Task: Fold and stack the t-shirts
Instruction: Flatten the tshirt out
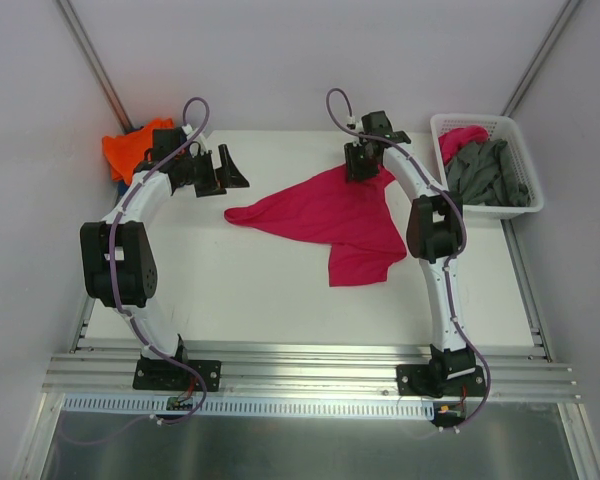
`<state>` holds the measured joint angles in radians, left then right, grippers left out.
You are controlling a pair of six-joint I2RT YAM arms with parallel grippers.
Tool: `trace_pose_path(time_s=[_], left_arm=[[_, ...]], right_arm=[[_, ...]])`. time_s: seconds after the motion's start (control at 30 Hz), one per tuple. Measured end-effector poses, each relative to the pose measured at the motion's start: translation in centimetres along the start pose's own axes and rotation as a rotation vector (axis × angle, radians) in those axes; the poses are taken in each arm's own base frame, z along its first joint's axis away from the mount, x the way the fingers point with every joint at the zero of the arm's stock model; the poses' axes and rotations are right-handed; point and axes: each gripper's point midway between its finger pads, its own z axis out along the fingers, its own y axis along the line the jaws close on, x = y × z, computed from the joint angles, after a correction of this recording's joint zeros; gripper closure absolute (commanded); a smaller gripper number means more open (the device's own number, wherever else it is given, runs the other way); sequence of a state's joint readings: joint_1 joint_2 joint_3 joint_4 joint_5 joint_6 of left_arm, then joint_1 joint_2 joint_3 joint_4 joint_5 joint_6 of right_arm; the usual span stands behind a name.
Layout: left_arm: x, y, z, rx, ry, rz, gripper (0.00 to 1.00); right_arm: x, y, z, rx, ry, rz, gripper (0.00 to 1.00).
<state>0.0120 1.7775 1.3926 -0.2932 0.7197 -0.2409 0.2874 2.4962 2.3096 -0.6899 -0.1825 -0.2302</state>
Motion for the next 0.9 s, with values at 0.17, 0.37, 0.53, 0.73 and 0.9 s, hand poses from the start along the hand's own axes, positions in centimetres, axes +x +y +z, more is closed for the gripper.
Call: trace_pose_path(time_s=[0.17, 0.37, 0.53, 0.73, 0.9], left_arm=[[0.0, 0.0, 0.0, 0.0, 0.0, -0.006, 0.01], [-0.1, 0.0, -0.1, -0.006, -0.005, -0.003, 0.01], [-0.8, 0.2, -0.7, -0.028, -0.029, 0.0, 0.01], [-4.1, 1.3, -2.2, -0.072, -0.109, 0.013, 0.01], [-6.4, 3.2, -3.5, -0.118, -0.169, 0.006, 0.01]], right_arm=[[0.2, 0.1, 0.0, -0.005, 0.006, 0.009, 0.99], [0.9, 0.1, 0.2, -0.008, 0.028, 0.014, 0.99], [2.8, 1.7, -2.3, -0.036, 0.085, 0.034, 0.99], [2.2, 11.8, -10.4, -0.182, 0.058, -0.115, 0.99], [1.2, 24.0, -17.0, -0.428, -0.045, -0.273, 0.99]])
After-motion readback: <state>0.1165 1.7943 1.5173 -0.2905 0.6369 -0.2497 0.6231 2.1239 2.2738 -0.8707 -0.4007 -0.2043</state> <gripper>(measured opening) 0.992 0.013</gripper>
